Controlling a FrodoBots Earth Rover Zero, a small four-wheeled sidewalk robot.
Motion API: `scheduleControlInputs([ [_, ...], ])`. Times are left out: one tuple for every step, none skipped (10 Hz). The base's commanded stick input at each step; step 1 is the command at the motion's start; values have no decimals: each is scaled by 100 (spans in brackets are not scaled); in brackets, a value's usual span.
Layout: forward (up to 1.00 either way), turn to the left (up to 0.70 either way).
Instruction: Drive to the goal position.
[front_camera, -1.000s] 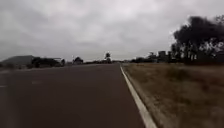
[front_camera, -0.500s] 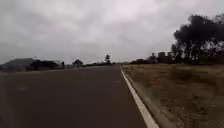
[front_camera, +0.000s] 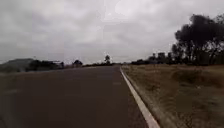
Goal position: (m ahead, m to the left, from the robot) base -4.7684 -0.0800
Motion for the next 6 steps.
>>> scheduleControlInputs([
  [85,0],
  [85,0],
  [85,0],
  [85,0],
  [85,0],
  [85,0],
])
